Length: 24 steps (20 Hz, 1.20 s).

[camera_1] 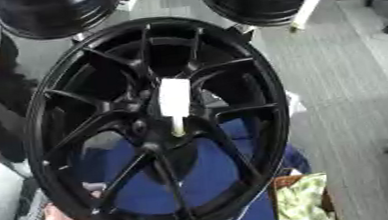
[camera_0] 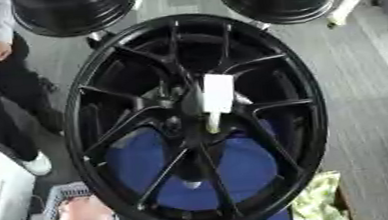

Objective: Pull the pin out of the wheel hub.

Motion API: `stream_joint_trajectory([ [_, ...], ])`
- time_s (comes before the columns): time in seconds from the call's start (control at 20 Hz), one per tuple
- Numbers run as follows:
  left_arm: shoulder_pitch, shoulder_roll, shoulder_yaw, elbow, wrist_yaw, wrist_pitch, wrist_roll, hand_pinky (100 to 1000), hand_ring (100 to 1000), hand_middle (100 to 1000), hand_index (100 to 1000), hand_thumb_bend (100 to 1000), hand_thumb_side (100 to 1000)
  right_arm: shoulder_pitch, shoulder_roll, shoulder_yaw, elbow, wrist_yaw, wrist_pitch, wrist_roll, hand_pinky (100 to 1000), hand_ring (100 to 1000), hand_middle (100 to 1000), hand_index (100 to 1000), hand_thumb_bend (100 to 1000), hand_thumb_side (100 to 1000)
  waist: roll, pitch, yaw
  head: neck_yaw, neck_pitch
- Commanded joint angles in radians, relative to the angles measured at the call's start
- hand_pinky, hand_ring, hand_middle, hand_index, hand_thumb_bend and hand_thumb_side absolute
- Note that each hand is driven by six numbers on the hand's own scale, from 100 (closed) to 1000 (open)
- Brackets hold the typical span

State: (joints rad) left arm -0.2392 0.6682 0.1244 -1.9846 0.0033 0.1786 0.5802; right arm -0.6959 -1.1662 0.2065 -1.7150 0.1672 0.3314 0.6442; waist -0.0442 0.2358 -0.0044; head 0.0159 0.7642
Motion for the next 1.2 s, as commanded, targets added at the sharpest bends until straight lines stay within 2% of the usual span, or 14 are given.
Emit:
stream_joint_trajectory([
  [0.05,-0.013,0.028,0.015,-0.015,-0.005,-0.002,0.006,646,1000,745,758,485,744,0.058,-0.077,-0.089,-0.052,-0.030,-0.008,-0.069,794,492,499,666,100,235,0.013,0.004,0.003,0.011,-0.004],
  [0.2,-0.015,0.026,0.015,-0.015,-0.004,-0.003,0.006,646,1000,745,758,486,743,0.121,-0.089,-0.116,-0.072,-0.032,-0.009,-0.104,797,505,507,672,100,255,0.018,0.006,0.004,0.014,-0.003],
  [0.45,-0.019,0.021,0.014,-0.015,-0.003,-0.004,0.005,646,1000,746,759,487,743,0.194,-0.096,-0.114,-0.079,0.000,-0.013,-0.099,806,537,528,689,100,288,0.023,0.007,0.007,0.009,-0.001],
  [0.55,-0.020,0.019,0.014,-0.015,-0.003,-0.003,0.006,646,1000,746,759,489,743,0.220,-0.095,-0.110,-0.076,0.011,-0.016,-0.091,821,608,596,740,100,329,0.025,0.009,0.009,0.008,-0.004],
  [0.65,-0.020,0.018,0.015,-0.015,-0.003,-0.004,0.007,646,1000,747,759,489,743,0.244,-0.092,-0.110,-0.073,0.036,-0.023,-0.079,834,681,679,783,100,329,0.027,0.010,0.010,0.008,-0.004],
  [0.85,-0.017,0.016,0.019,-0.015,-0.004,-0.003,0.012,647,1000,747,759,489,742,0.283,-0.086,-0.122,-0.059,0.062,-0.058,-0.019,906,896,885,916,100,291,0.031,0.013,0.007,0.009,-0.001],
  [0.95,-0.015,0.015,0.020,-0.015,-0.004,-0.002,0.014,646,1000,747,759,490,742,0.294,-0.081,-0.136,-0.043,0.073,-0.075,0.007,930,951,926,944,100,362,0.033,0.013,0.004,0.009,0.000],
  [1.2,-0.014,0.015,0.020,-0.015,-0.003,-0.003,0.015,646,1000,747,760,490,743,0.299,-0.072,-0.158,-0.013,0.081,-0.091,0.013,933,958,932,953,100,333,0.036,0.013,-0.003,0.012,-0.001],
])
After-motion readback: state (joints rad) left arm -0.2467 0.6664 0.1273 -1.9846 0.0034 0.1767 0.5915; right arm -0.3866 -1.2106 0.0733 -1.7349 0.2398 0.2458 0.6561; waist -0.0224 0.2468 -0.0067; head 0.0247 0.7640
